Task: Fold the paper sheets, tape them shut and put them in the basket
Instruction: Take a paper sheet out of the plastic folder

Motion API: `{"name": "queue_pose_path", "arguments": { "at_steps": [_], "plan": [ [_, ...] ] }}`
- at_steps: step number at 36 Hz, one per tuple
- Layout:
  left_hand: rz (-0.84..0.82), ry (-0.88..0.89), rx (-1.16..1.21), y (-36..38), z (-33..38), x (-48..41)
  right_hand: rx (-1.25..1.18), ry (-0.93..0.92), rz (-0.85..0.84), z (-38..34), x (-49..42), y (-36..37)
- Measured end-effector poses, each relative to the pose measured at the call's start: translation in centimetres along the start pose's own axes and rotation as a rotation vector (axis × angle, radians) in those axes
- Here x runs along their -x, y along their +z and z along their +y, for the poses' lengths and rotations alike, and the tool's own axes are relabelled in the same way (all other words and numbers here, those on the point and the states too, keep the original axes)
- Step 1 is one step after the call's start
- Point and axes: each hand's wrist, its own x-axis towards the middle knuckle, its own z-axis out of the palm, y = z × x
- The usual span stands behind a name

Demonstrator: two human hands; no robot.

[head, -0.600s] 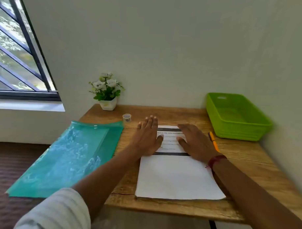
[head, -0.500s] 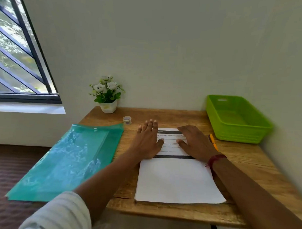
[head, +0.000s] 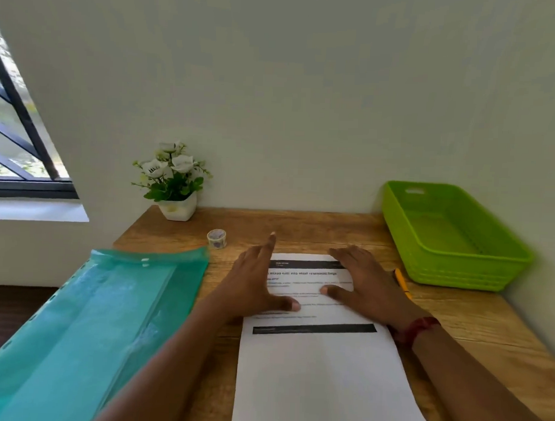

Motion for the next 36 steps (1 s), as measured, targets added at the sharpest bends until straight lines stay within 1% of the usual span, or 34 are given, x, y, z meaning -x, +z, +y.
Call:
{"name": "queue_pose_path", "arguments": {
  "at_steps": [4,7,14,22,25,29,32,36],
  "plan": [
    [0.017,-0.019,-0.007,0.0,0.5,0.1,-0.033,-0.009,-0.010,0.0,-0.2,0.1],
    [0.040,-0.003,-0.060,-0.3,0.9,0.2,-0.061,-0.012,0.012,0.2,-0.2,0.2],
    [0.126,0.005,-0.151,-0.3,0.7,0.0,-0.042,0.004,0.032,0.1,-0.1,0.0],
    [0.251,0.060,-0.032,-0.4,1.4,0.5,-0.031,-0.126,0.281,0.4,-0.6,0.3],
    [0.331,0.095,-0.012,-0.6,1.6,0.7,-0.034,-0.177,0.363,0.6,-0.5,0.2],
    [0.424,0.122,0.058,-1.2,1.3,1.1,0.001,-0.200,0.467,0.6,-0.6,0.0],
    [0.433,0.107,0.085,-1.8,1.3,1.4,-0.011,-0.233,0.510,0.7,-0.7,-0.3],
    [0.436,0.089,0.062,-2.3,1.3,1.6,-0.047,-0.273,0.520,0.6,-0.3,-0.7]
  ]
}}
